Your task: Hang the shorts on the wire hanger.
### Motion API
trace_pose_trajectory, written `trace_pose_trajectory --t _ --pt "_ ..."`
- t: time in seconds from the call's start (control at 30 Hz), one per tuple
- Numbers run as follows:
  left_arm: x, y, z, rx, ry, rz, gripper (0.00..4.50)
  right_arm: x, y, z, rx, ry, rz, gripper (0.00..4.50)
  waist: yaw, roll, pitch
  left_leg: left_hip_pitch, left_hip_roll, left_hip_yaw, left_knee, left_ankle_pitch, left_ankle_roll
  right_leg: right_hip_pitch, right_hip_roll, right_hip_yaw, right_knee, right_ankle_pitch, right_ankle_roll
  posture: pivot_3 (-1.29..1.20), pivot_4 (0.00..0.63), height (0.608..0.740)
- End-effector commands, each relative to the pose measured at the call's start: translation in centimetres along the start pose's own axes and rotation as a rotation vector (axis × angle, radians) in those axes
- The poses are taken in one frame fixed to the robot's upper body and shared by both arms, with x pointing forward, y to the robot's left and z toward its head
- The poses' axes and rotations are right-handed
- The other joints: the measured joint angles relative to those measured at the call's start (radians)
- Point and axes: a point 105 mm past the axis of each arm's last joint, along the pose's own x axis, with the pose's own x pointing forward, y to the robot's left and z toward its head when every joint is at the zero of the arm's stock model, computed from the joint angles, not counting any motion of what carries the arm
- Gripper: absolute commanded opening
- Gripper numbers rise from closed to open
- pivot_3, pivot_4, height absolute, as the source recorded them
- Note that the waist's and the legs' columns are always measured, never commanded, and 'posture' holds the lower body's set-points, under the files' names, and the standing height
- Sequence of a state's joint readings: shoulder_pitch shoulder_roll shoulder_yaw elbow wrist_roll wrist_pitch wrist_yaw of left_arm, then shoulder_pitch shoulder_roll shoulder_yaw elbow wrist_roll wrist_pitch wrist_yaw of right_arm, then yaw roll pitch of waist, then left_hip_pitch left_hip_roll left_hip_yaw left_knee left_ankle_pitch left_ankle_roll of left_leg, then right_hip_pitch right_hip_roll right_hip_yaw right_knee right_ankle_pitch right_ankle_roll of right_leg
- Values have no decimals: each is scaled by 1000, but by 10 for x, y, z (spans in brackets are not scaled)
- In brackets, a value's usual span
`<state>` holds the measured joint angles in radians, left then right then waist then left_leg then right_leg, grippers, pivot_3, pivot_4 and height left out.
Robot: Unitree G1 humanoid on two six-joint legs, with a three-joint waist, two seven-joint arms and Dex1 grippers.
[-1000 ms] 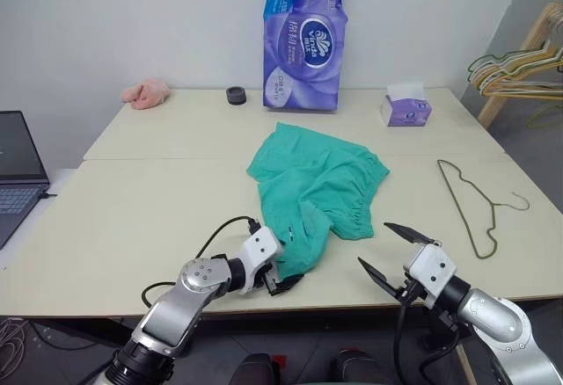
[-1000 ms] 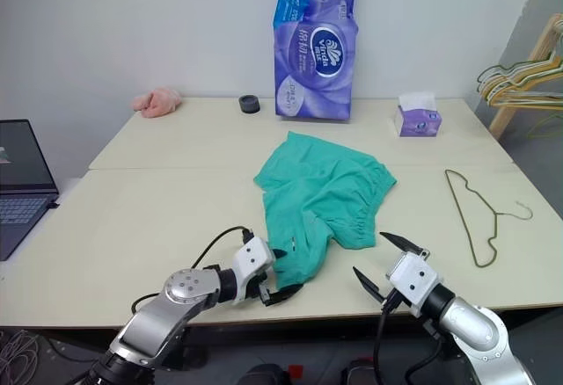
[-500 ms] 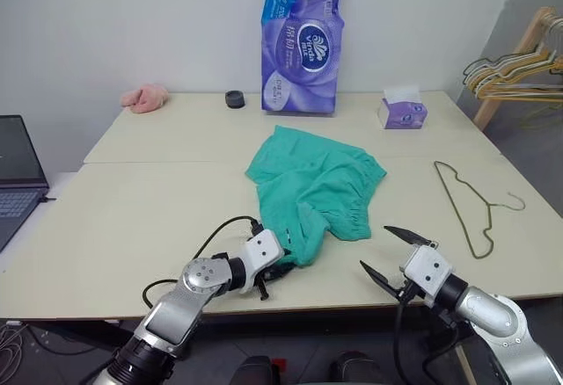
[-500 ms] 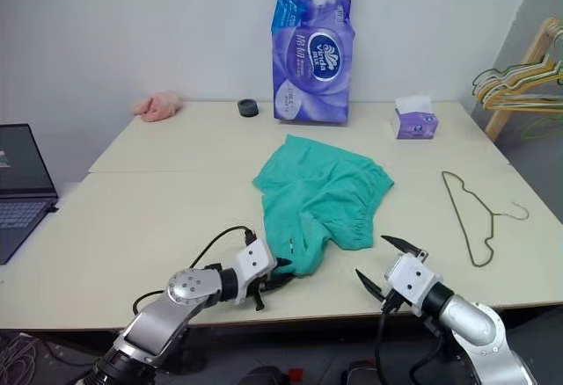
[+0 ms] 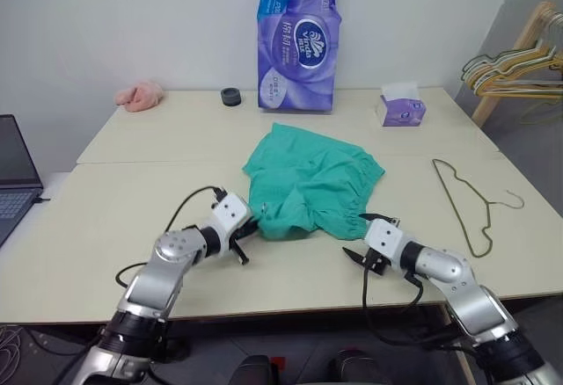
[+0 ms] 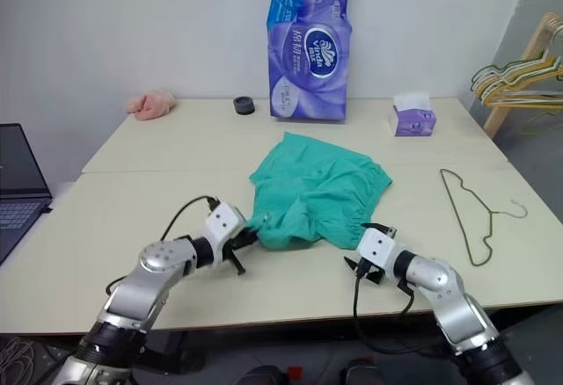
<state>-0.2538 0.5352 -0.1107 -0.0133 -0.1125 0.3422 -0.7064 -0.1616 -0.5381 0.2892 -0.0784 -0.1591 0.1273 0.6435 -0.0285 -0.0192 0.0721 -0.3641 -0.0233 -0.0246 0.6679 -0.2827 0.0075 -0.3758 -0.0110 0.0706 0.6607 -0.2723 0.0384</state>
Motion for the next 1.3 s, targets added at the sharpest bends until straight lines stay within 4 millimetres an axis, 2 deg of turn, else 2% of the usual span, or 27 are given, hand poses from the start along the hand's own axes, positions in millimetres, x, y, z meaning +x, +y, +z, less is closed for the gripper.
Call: trace_pose_trajectory --t 0.03,0.07,0.17,0.33,0.53,0.63,0.73,0.8,0.87,0.93,0.97,1.0,1.07,1.1,1.17,1.2,1.23,1.3 --pt "-1 6 12 3 -51 13 44 9 -8 -3 -44 44 0 4454 0 -1 0 0 0 0 -1 0 0 0 0 0 0 1 -1 -10 29 740" --pt "-1 5 13 3 -53 8 44 11 -10 -4 -49 54 -5 4454 0 -1 -1 0 0 0 -2 0 0 0 0 0 0 1 -2 -10 29 740" --pt "-3 3 9 7 -44 -7 0 14 -27 -6 -57 83 -55 3866 0 -1 -1 0 0 0 -3 0 0 -1 -1 0 0 2 -4 -8 29 740" --pt "-9 5 0 22 -15 -21 0 5 -36 -1 -83 79 -48 2188 2 -1 -1 0 0 0 -3 0 0 -2 -1 0 0 2 -4 -14 30 740" --pt "-16 -5 -8 34 28 -129 0 -11 -33 9 -115 73 33 203 -1 -1 0 -1 -1 0 -3 0 0 -3 -1 0 0 2 -4 -19 34 740" --pt "-28 -19 -13 36 69 -269 0 -22 -34 16 -121 71 71 70 -4 -1 0 -1 -1 0 -5 0 0 -4 -1 -1 0 2 -4 -20 36 740" --pt "-71 -49 -19 -47 191 -582 0 -50 -31 34 -102 62 204 70 -11 0 3 -2 0 0 -6 0 0 -6 -1 0 1 2 -5 -16 40 740" --pt "-89 -57 -15 -112 231 -681 0 -65 -21 44 -71 63 316 70 -9 1 4 -5 0 0 -6 0 -1 -9 -1 -1 2 1 -6 -15 42 740" --pt "-93 -56 -8 -157 226 -711 0 -76 -16 52 -14 68 401 70 -5 1 4 -5 0 -1 -6 0 -1 -10 -2 -2 2 0 -6 -13 46 740" --pt "-88 -52 -5 -163 222 -705 0 -81 -18 58 35 69 451 70 -1 0 5 -3 0 -3 -5 0 -1 -9 -2 -4 2 -5 -2 -13 46 740" --pt "-80 -43 -4 -155 216 -675 0 -80 -26 61 58 69 466 70 0 0 6 -2 0 -3 -5 0 0 -9 -2 -4 2 -6 -2 -6 49 740" --pt "-65 -29 -1 -129 199 -621 0 -74 -43 61 70 74 449 70 1 1 10 -2 0 -3 -4 0 0 -8 -2 -4 2 -6 -2 -2 49 740" --pt "-37 0 10 -77 165 -516 0 -58 -79 58 55 98 370 70 1 1 19 3 0 -1 -1 1 1 -3 -4 -6 2 -6 -5 -1 48 740" --pt "-15 27 26 -40 124 -404 0 -46 -108 54 23 127 281 70 2 -2 20 2 -1 1 -1 2 4 -4 -5 -8 1 -5 -5 5 45 740" --pt "23 83 76 41 37 -144 0 -22 -170 57 -23 167 66 70 4 -8 24 5 -1 2 0 6 6 0 -4 -13 -2 4 -6 8 41 740" --pt "33 101 99 75 7 -57 0 -14 -193 62 -55 180 -21 70 4 -11 26 1 -1 0 -1 11 2 1 0 -15 -3 7 -6 9 37 740" --pt "37 125 134 147 -31 93 0 -11 -225 80 -115 176 -175 70 2 -13 25 -3 0 0 -1 13 0 -3 0 -15 -3 13 -1 9 37 740" --pt "22 159 205 287 -136 354 0 -21 -272 126 -234 124 -452 70 -5 -13 25 -16 -1 2 -2 14 -7 -18 -6 -12 0 17 -3 6 33 740"
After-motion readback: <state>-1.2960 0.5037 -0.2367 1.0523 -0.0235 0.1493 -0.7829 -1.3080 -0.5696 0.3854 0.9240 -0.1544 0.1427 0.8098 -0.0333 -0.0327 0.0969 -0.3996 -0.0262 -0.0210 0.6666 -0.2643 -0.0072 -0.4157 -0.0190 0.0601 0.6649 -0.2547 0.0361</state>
